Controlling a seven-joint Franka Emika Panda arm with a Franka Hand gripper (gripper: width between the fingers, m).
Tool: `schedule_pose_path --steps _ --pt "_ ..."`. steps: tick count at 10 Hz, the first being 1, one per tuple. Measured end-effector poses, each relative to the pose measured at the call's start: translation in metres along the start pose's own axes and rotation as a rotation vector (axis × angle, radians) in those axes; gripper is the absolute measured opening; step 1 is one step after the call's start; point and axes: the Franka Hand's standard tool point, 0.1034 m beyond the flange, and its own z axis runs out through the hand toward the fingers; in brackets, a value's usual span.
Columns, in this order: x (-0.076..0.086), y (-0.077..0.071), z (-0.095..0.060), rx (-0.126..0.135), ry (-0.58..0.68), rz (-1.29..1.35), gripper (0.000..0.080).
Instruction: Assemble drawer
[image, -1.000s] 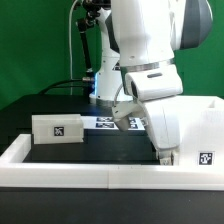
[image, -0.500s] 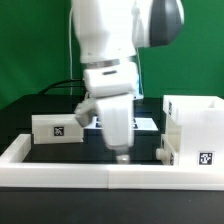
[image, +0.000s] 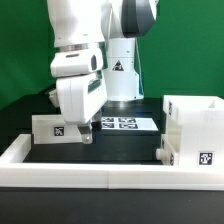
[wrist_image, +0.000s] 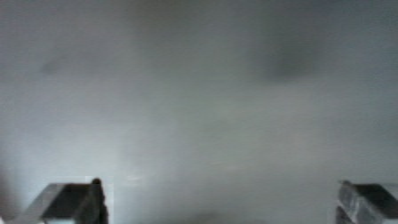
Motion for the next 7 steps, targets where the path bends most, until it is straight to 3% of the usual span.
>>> schedule_pose_path --steps 3,7 --pt "-0.0053 -0.0081 -0.0038 0.005 -0.006 0.002 0.0649" --pt "-0.0046 -0.0087 -0.0028 0.006 -0.004 0.253 0.0649"
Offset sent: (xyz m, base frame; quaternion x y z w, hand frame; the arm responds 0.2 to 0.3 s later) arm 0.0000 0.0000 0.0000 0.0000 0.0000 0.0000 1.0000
